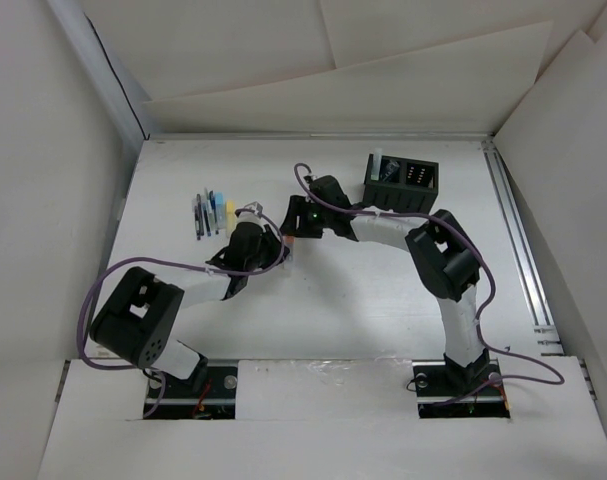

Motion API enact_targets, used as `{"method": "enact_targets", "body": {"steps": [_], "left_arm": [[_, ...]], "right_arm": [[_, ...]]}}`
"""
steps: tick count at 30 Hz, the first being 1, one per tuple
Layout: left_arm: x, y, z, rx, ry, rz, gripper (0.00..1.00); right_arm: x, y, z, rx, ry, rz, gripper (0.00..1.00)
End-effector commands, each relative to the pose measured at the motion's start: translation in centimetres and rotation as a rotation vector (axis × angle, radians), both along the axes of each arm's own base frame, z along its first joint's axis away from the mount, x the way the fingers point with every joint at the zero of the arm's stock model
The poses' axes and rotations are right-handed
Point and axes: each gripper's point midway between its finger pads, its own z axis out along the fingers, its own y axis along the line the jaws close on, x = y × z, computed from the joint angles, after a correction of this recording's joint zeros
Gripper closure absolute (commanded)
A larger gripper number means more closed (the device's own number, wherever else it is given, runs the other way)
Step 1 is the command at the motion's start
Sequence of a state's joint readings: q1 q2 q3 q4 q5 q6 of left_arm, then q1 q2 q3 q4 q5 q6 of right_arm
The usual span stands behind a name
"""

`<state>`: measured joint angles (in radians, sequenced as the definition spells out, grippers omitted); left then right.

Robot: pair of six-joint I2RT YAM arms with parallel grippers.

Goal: Sort the stationery into containers
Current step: Pick up the pen from the center of the board, then place the pen in the storage box.

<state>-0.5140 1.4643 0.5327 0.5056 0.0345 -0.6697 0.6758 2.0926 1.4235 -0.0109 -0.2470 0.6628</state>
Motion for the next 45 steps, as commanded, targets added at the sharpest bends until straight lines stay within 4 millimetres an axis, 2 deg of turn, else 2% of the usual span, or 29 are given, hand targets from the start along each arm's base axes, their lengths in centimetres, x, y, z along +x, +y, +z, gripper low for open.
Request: {"method": "enact_targets", "body": {"steps": [1,5,9,13,15,17,19,20,22,24,25,26,30,31,32,35,36,37,38,39,40,41,43,45], "left_arm": [[0.5,-0.4,2.0,-0.04,-0.065,-0.011,1.0],[0.2,-0.2,2.8,-0.058,-0.099,-0.011,1.0],[0.0,-0.1,3.8,-0.072,-0.124,-0.011,1.0],[-0.1,0.0,4.4,-0.082,-0.143,-0.011,1.0],[-0.1,0.0,4.4,-0.082,-0.143,-0.011,1.0],[-0.1,0.0,4.4,-0.082,-0.143,-0.011,1.0],[-0.1,0.0,4.4,-0.082,-0.143,-0.011,1.0],[-0.1,0.0,4.1,-0.078,-0.135,-0.011,1.0],[-0.2,0.0,3.7,-0.074,-0.127,-0.011,1.0],[0.1,-0.1,4.1,-0.078,-0.135,-0.011,1.0],[0.1,-0.1,4.1,-0.078,-0.135,-0.011,1.0],[0.1,-0.1,4.1,-0.078,-0.135,-0.011,1.0],[0.1,-0.1,6.0,-0.094,-0.187,-0.016,0.87],[0.2,0.1,6.6,-0.091,-0.207,-0.012,0.82],[-0.1,0.2,7.2,-0.101,-0.225,-0.012,0.74],[0.1,1.4,8.1,-0.087,-0.255,0.047,0.63],[-0.1,1.8,8.3,-0.085,-0.263,0.061,0.58],[0.0,2.2,8.1,-0.071,-0.257,0.079,0.49],[0.3,3.2,8.0,-0.04,-0.252,0.13,0.46],[0.5,3.6,8.0,-0.034,-0.237,0.165,0.43],[1.1,3.9,8.2,-0.016,-0.232,0.189,0.43],[1.3,4.2,8.0,-0.004,-0.215,0.215,0.43],[1.7,5.4,6.7,0.056,-0.166,0.279,0.43],[2.4,6.0,6.7,0.065,-0.153,0.33,0.43]], "right_arm": [[-0.4,1.7,1.9,0.089,-0.025,0.045,0.38],[-0.4,1.8,1.9,0.099,-0.027,0.04,0.39],[-0.7,1.7,1.5,0.098,-0.016,0.047,0.45],[-0.9,1.5,1.5,0.099,-0.018,0.047,0.45],[-0.9,1.5,2.0,0.105,-0.025,0.047,0.53],[-0.9,1.5,2.0,0.105,-0.025,0.047,0.7],[-0.8,1.4,3.1,0.12,-0.041,0.036,0.81],[-0.8,1.4,3.1,0.12,-0.041,0.035,0.84],[-0.3,1.0,3.7,0.123,-0.055,0.019,0.87],[-0.3,1.0,5.2,0.14,-0.076,0.02,0.89],[0.1,0.5,4.8,0.13,-0.073,0.003,0.9],[0.3,0.4,5.5,0.134,-0.09,-0.008,0.9],[1.4,-0.7,7.1,0.143,-0.126,-0.035,0.91],[2.2,-1.5,7.0,0.138,-0.13,-0.06,0.91],[3.2,-2.7,7.9,0.146,-0.146,-0.088,0.93],[4.6,-4.8,11.1,0.172,-0.205,-0.126,0.93],[5.8,-6.5,12.0,0.17,-0.232,-0.163,0.93],[6.4,-7.4,14.5,0.188,-0.285,-0.176,0.93],[7.3,-8.9,15.4,0.178,-0.317,-0.218,0.93],[8.8,-11.3,16.8,0.169,-0.351,-0.277,0.93],[9.4,-13.0,19.1,0.156,-0.402,-0.316,0.93],[10.2,-14.8,20.2,0.136,-0.435,-0.364,0.93],[12.1,-20.1,23.0,0.071,-0.522,-0.541,0.93],[12.9,-23.7,24.5,0.0,-0.585,-0.656,0.93]]}}
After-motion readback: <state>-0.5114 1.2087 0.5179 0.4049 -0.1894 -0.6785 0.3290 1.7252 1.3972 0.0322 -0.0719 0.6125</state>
